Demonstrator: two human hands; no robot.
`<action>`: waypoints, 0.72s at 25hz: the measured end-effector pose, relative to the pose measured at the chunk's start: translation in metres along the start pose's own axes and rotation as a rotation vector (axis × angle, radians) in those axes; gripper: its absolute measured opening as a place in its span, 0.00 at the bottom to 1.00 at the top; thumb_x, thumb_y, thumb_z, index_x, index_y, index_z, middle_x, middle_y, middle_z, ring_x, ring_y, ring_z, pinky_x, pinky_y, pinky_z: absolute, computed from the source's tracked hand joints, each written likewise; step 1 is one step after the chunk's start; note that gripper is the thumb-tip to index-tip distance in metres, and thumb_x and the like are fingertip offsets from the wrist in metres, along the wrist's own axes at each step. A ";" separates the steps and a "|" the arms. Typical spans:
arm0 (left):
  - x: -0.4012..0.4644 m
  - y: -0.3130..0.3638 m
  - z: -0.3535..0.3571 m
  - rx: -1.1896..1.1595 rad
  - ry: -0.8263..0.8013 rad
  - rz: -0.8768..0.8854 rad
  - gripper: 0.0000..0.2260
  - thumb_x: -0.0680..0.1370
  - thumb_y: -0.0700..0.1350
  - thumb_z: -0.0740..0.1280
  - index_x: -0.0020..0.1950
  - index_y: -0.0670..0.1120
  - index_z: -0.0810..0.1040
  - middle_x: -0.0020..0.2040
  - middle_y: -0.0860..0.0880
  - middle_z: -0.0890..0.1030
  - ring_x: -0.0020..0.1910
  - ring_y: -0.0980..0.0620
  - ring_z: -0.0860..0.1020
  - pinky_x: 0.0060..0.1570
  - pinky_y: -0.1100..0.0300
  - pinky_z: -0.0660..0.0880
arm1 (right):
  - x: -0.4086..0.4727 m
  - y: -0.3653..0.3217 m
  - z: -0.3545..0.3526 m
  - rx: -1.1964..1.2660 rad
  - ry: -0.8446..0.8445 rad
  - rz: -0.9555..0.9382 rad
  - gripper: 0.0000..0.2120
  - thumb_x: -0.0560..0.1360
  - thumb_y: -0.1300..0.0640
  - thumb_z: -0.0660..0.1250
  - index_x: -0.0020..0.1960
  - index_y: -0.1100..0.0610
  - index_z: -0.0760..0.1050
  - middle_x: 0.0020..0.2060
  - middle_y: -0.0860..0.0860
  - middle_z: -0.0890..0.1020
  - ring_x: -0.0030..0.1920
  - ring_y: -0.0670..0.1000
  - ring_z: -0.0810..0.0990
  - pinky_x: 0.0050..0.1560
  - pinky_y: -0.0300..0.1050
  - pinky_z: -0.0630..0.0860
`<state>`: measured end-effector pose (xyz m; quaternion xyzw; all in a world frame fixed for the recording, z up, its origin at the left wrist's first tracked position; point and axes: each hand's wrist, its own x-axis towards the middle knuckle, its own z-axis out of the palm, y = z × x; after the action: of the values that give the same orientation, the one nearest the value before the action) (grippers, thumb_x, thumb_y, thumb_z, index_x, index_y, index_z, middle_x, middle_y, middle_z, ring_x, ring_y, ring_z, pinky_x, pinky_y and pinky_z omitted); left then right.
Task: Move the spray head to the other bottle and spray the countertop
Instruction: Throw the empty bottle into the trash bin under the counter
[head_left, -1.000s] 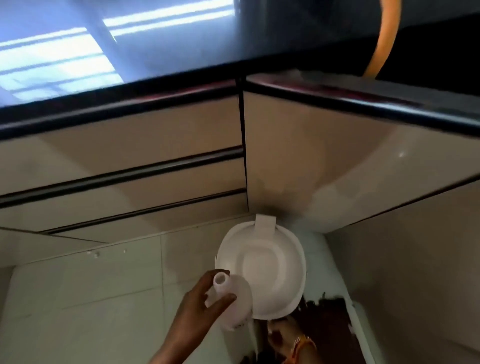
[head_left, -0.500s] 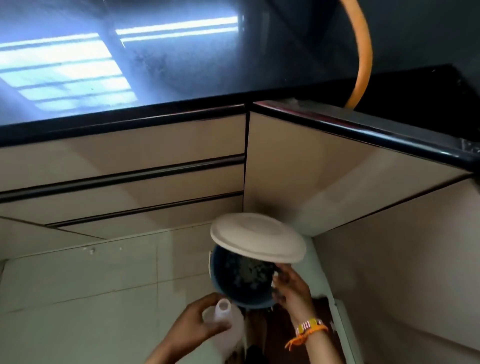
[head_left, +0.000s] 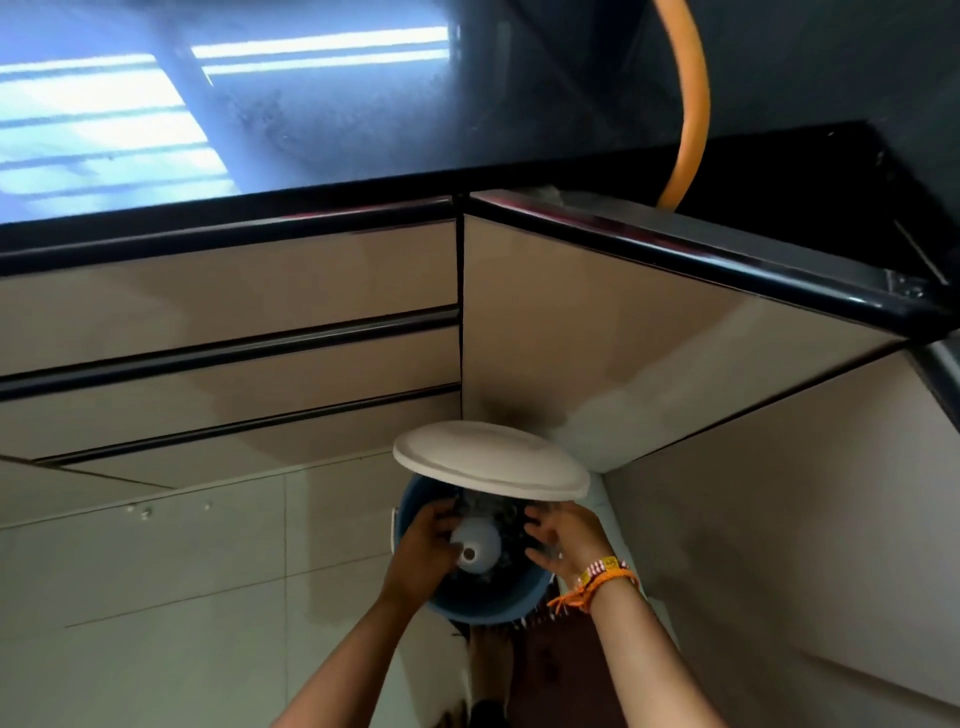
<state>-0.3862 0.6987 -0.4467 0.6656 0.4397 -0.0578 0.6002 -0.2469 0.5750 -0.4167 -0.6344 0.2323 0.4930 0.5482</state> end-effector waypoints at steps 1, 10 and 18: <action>-0.003 0.009 -0.005 -0.123 0.066 -0.024 0.14 0.73 0.35 0.67 0.49 0.54 0.75 0.51 0.48 0.80 0.55 0.46 0.78 0.50 0.58 0.75 | -0.002 0.002 -0.006 0.127 -0.005 0.047 0.16 0.74 0.73 0.53 0.47 0.57 0.74 0.44 0.53 0.78 0.50 0.55 0.76 0.45 0.51 0.74; -0.029 -0.011 -0.021 -0.790 0.319 -0.541 0.20 0.81 0.46 0.54 0.73 0.47 0.61 0.72 0.45 0.66 0.67 0.40 0.70 0.64 0.39 0.64 | -0.007 0.061 -0.044 0.256 0.108 0.319 0.14 0.74 0.71 0.50 0.48 0.60 0.72 0.43 0.57 0.77 0.42 0.56 0.76 0.41 0.52 0.73; -0.067 0.054 -0.018 -0.634 0.104 -0.417 0.18 0.81 0.47 0.52 0.72 0.49 0.63 0.67 0.48 0.73 0.61 0.44 0.74 0.66 0.45 0.60 | -0.075 0.052 -0.041 0.458 0.039 0.238 0.11 0.79 0.62 0.57 0.59 0.57 0.72 0.46 0.59 0.79 0.44 0.58 0.77 0.43 0.52 0.73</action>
<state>-0.3998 0.6856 -0.3607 0.3456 0.5915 -0.0058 0.7284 -0.3053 0.5039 -0.3785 -0.4715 0.4216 0.4763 0.6108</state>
